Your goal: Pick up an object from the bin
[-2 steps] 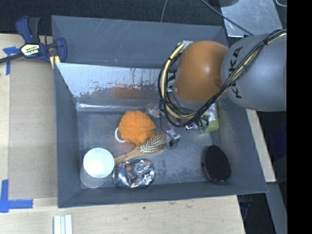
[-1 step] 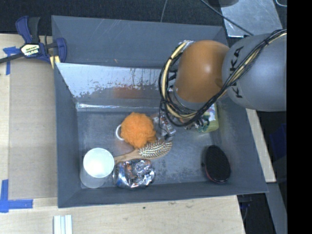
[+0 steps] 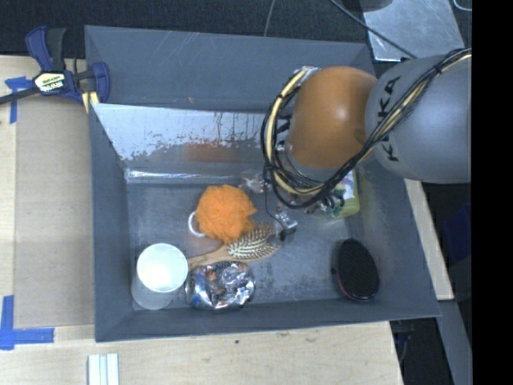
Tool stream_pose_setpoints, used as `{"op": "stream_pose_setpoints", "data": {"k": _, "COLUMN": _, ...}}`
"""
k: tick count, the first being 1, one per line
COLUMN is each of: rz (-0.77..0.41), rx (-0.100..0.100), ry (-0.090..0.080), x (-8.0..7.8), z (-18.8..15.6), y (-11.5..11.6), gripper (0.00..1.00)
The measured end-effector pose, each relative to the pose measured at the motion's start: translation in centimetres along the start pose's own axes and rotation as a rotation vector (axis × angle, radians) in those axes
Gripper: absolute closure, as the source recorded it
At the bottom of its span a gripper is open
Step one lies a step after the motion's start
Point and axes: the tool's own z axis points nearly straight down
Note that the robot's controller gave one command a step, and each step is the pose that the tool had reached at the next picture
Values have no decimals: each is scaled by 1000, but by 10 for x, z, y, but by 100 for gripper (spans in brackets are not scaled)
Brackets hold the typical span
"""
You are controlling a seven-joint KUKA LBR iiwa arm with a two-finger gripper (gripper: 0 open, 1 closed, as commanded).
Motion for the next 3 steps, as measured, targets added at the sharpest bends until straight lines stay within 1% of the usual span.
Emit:
{"op": "stream_pose_setpoints", "data": {"k": 1, "rz": -85, "rx": 1, "ry": -5, "x": -66, "z": 36, "y": 33, "gripper": 0}}
{"op": "stream_pose_setpoints", "data": {"k": 2, "rz": -61, "rx": 5, "ry": -13, "x": -63, "z": 50, "y": 59, "gripper": 0}}
{"op": "stream_pose_setpoints", "data": {"k": 3, "rz": -58, "rx": 3, "ry": -4, "x": -62, "z": 48, "y": 58, "gripper": 100}}
